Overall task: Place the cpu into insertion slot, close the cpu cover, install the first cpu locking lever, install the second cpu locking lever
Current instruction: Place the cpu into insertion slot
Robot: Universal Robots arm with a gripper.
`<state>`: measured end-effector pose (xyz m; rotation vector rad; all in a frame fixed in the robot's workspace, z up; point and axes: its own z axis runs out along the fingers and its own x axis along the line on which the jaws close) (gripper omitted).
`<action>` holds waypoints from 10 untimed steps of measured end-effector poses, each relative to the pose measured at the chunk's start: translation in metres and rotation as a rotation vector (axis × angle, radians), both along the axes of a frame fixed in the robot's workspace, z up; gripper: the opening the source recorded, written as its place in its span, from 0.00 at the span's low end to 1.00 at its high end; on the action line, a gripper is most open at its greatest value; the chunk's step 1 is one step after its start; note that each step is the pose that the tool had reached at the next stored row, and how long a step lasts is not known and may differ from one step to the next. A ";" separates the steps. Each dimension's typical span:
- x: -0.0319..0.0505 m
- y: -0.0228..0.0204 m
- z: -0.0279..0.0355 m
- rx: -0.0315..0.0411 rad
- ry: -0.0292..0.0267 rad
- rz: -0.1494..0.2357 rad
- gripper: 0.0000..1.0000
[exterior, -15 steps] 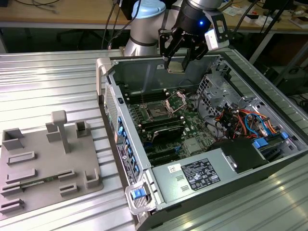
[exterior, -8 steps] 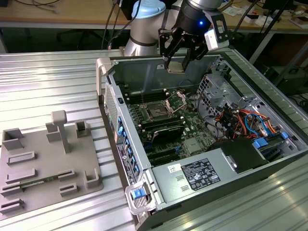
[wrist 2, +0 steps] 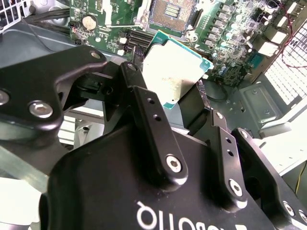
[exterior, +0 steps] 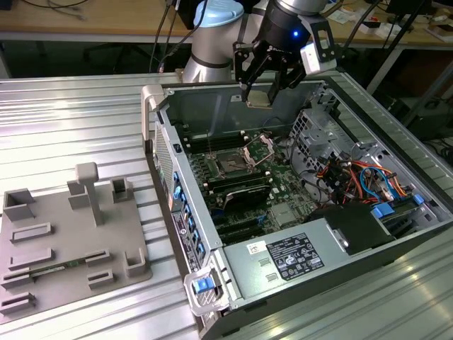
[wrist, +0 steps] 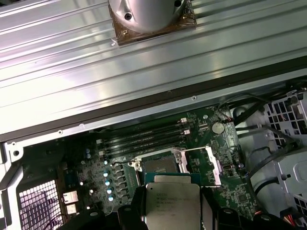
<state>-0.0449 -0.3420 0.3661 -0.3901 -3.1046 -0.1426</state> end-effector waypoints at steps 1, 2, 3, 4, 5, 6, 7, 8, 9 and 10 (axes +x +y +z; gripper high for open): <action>0.0000 0.0000 0.0000 0.0001 0.0000 -0.001 0.55; 0.0000 0.0000 0.0000 0.0001 0.0000 -0.003 0.55; 0.0000 0.0000 0.0000 0.0000 0.0000 -0.005 0.55; 0.0000 0.0000 0.0000 0.0001 0.0000 -0.006 0.55; 0.0000 0.0000 0.0000 0.0001 0.0000 -0.008 0.55; 0.0000 0.0000 -0.0001 0.0001 0.0000 -0.009 0.55; 0.0000 0.0000 -0.0001 0.0001 0.0000 -0.010 0.55; 0.0000 0.0000 -0.0001 0.0001 0.0000 -0.012 0.55; 0.0000 0.0000 -0.0001 0.0001 0.0000 -0.014 0.55; 0.0000 0.0000 -0.0001 0.0000 0.0000 -0.015 0.55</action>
